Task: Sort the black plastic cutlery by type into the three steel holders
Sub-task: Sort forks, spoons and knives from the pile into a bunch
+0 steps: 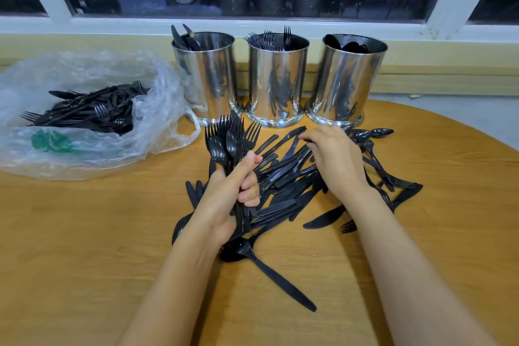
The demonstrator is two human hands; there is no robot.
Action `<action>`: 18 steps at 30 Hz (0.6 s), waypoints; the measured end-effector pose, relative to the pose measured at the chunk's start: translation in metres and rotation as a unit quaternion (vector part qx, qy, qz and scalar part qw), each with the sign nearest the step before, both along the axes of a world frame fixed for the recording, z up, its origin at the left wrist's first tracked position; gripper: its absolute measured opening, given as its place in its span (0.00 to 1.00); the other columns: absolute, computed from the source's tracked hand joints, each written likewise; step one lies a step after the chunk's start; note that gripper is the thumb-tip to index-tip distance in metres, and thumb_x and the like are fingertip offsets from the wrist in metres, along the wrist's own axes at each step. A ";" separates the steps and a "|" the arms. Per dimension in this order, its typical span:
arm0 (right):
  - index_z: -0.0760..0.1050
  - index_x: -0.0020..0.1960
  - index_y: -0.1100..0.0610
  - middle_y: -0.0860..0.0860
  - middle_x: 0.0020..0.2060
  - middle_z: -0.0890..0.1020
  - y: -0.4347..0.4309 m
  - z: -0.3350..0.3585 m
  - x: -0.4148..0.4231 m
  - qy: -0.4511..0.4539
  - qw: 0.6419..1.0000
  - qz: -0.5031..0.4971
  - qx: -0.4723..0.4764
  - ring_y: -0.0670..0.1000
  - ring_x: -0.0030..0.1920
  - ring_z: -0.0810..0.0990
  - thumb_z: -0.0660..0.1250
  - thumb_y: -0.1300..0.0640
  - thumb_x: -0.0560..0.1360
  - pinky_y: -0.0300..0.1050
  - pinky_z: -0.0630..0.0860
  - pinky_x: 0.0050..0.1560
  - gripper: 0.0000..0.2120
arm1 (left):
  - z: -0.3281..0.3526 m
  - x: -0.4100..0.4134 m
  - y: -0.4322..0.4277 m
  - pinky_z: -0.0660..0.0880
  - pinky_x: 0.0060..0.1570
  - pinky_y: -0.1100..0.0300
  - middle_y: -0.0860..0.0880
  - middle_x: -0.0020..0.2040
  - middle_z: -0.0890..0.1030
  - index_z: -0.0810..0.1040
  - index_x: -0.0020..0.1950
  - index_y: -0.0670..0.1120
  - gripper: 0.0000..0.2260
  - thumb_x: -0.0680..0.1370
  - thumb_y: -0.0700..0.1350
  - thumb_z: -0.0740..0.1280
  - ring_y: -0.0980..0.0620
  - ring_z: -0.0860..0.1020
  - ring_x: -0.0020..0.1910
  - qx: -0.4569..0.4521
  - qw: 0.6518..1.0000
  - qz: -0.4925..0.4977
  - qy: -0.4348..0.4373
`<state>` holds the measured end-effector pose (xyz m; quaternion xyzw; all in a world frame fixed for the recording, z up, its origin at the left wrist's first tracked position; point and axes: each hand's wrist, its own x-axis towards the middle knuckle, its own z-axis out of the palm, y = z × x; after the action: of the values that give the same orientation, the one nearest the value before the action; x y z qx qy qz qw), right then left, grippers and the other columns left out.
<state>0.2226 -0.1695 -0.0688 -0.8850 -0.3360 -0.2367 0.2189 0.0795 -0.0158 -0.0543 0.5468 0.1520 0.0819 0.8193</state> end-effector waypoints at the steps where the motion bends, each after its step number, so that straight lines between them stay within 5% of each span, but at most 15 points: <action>1: 0.81 0.55 0.56 0.51 0.48 0.82 0.001 0.004 -0.002 -0.036 0.999 0.018 0.030 0.53 0.50 0.79 0.67 0.63 0.77 0.48 0.77 0.45 0.09 | -0.001 0.000 0.000 0.62 0.24 0.66 0.53 0.28 0.62 0.77 0.54 0.43 0.11 0.80 0.51 0.63 0.58 0.61 0.24 0.002 1.000 0.001 -0.002; 7: 0.81 0.50 0.62 0.53 0.44 0.78 0.012 0.037 -0.018 -0.070 0.958 0.084 0.265 0.46 0.44 0.77 0.69 0.63 0.76 0.33 0.74 0.45 0.05 | -0.002 0.002 -0.001 0.65 0.26 0.66 0.53 0.29 0.62 0.74 0.52 0.44 0.17 0.75 0.57 0.65 0.57 0.61 0.26 -0.020 1.000 0.011 0.004; 11: 0.82 0.50 0.58 0.53 0.42 0.81 0.018 0.045 -0.037 0.127 0.893 0.091 0.423 0.47 0.37 0.83 0.70 0.62 0.75 0.35 0.78 0.39 0.04 | -0.004 0.002 0.001 0.64 0.25 0.66 0.53 0.29 0.61 0.73 0.50 0.44 0.18 0.74 0.58 0.65 0.57 0.59 0.26 -0.013 1.000 0.026 0.000; 15: 0.81 0.49 0.58 0.53 0.38 0.84 0.015 0.046 -0.052 0.273 0.830 0.088 0.479 0.51 0.39 0.85 0.68 0.62 0.77 0.41 0.81 0.41 0.04 | -0.003 0.003 0.001 0.64 0.26 0.67 0.54 0.29 0.61 0.74 0.51 0.43 0.19 0.72 0.58 0.67 0.58 0.60 0.26 -0.027 0.999 0.039 -0.011; 18: 0.82 0.47 0.58 0.54 0.36 0.85 0.013 0.040 -0.066 0.339 0.798 0.083 0.492 0.51 0.39 0.85 0.69 0.62 0.75 0.40 0.80 0.43 0.03 | -0.005 0.004 0.000 0.65 0.27 0.67 0.53 0.30 0.60 0.72 0.61 0.42 0.31 0.67 0.60 0.72 0.57 0.59 0.27 -0.034 0.998 0.046 0.005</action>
<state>0.1570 -0.1562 -0.0286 -0.6507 -0.1511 -0.0358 0.7433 0.0838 -0.0153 -0.0598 0.5116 0.1834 0.1117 0.8319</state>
